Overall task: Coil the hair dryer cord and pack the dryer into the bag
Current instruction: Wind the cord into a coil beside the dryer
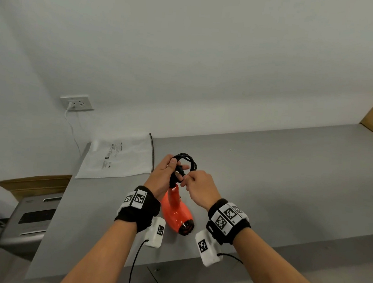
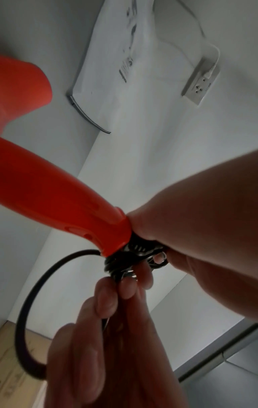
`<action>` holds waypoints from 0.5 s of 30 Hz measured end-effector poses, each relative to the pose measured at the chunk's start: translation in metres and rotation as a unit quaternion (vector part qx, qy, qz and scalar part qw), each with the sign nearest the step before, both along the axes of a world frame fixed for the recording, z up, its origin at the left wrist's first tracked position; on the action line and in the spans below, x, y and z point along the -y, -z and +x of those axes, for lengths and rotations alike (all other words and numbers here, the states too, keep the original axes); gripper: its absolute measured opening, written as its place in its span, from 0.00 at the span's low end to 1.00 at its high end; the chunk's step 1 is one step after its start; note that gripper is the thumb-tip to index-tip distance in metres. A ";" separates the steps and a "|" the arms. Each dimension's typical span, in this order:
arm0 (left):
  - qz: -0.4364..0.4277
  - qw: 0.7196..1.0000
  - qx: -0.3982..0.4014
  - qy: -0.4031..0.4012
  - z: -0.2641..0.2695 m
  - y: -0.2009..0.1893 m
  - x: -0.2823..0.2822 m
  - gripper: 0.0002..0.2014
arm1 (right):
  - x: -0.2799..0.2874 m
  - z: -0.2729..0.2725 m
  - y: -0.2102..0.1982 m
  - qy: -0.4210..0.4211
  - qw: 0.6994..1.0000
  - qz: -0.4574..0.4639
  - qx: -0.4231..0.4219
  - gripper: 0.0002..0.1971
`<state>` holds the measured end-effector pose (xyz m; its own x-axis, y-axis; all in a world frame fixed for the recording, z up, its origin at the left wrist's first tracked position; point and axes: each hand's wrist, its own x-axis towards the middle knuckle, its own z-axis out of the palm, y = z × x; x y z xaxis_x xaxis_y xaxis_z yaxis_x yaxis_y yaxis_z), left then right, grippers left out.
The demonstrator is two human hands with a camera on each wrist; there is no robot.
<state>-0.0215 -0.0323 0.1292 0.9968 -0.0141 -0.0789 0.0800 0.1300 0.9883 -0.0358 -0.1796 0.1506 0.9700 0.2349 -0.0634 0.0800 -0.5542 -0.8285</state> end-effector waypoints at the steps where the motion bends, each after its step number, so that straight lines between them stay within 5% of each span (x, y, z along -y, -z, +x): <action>1: -0.021 1.000 -0.006 0.008 0.001 -0.001 -0.001 0.14 | 0.000 0.000 -0.001 -0.003 1.000 0.004 0.007 0.17; 8: -0.045 0.997 -0.028 0.049 0.001 -0.006 -0.007 0.15 | 0.007 -0.003 -0.009 -0.051 0.998 0.024 0.012 0.13; 12: -0.016 0.999 -0.031 0.030 -0.002 -0.005 -0.008 0.15 | 0.023 0.012 -0.023 0.137 0.981 0.093 0.098 0.09; 15: -0.010 0.999 -0.031 0.043 -0.003 -0.006 -0.006 0.14 | 0.022 0.032 -0.022 0.046 0.993 0.104 0.013 0.19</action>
<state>-0.0248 -0.0259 0.1350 0.9850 -0.1008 -0.1400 0.1534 0.1402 0.9782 -0.0034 -0.2018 0.1722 0.9886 0.1503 0.0016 0.0588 -0.3770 -0.9244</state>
